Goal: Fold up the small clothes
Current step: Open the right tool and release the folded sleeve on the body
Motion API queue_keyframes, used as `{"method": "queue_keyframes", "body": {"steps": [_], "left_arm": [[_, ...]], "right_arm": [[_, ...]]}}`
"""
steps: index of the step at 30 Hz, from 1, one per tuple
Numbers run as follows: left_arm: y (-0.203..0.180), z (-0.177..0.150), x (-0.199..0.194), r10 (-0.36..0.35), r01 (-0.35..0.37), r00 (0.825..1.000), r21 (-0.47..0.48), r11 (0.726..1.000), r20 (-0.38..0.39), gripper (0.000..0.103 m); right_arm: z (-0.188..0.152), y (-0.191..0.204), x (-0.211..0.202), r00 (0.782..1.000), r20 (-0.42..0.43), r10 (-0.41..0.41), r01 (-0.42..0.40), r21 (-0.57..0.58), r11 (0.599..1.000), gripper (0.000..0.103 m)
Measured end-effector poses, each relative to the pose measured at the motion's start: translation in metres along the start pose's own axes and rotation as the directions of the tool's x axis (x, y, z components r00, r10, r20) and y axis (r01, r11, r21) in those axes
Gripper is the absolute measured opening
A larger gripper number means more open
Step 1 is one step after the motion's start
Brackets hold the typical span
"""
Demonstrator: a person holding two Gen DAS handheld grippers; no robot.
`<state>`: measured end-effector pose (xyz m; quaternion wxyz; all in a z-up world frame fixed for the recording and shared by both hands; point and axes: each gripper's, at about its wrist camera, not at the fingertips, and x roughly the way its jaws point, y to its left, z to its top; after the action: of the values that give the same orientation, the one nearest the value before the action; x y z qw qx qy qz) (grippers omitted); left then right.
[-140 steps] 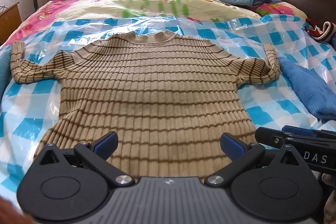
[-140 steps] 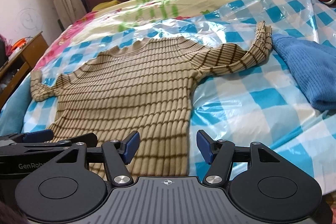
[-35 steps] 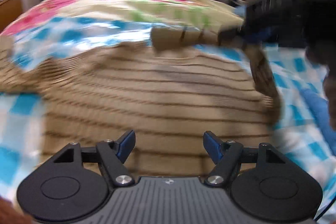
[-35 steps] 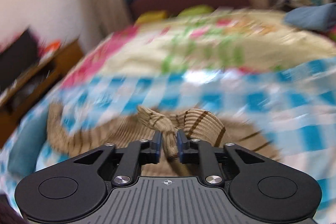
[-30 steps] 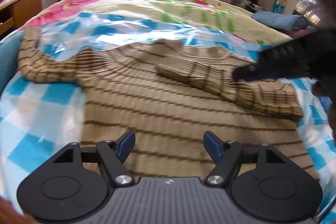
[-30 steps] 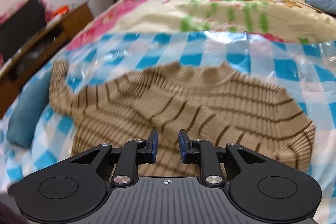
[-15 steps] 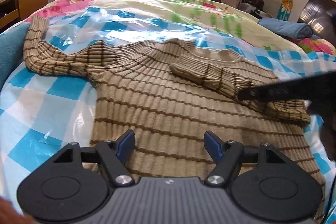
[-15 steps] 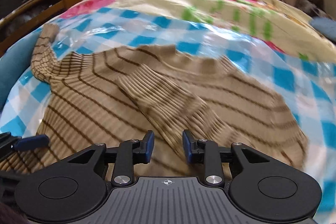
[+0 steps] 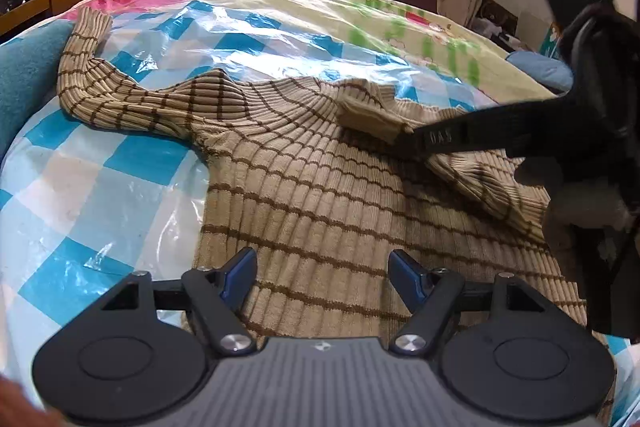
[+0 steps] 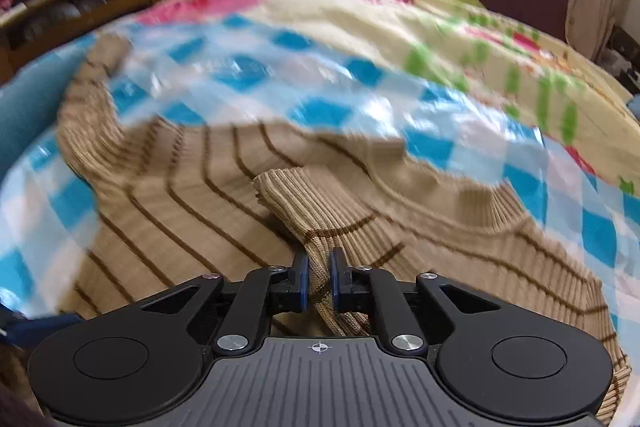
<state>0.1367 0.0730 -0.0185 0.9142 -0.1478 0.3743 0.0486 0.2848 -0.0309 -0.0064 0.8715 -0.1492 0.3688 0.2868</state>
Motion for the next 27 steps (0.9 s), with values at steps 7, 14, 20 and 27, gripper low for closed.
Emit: {"method": "queue_keyframes", "body": {"steps": [7, 14, 20, 27], "left_arm": [[0.004, 0.0, -0.001, 0.017, -0.017, 1.0, -0.013, 1.0, 0.011, 0.076], [-0.005, 0.007, -0.002, 0.026, -0.027, 0.999, 0.015, 1.0, 0.025, 0.076], [-0.032, 0.046, 0.011, 0.029, -0.038, 0.994, 0.088, 0.995, 0.102, 0.081], [-0.043, 0.067, 0.081, 0.196, -0.2, 0.98, 0.159, 0.967, 0.04, 0.081]], "right_arm": [[-0.009, 0.021, 0.003, 0.992, -0.04, 0.119, -0.12, -0.026, 0.992, 0.017], [-0.04, -0.048, -0.062, 0.993, 0.075, 0.096, -0.111, 0.231, 0.967, 0.018], [-0.079, -0.108, -0.073, 0.996, -0.014, -0.086, 0.086, 0.289, 0.954, 0.02], [-0.106, -0.138, -0.061, 0.989, -0.07, -0.13, 0.147, 0.373, 0.916, 0.018]]}}
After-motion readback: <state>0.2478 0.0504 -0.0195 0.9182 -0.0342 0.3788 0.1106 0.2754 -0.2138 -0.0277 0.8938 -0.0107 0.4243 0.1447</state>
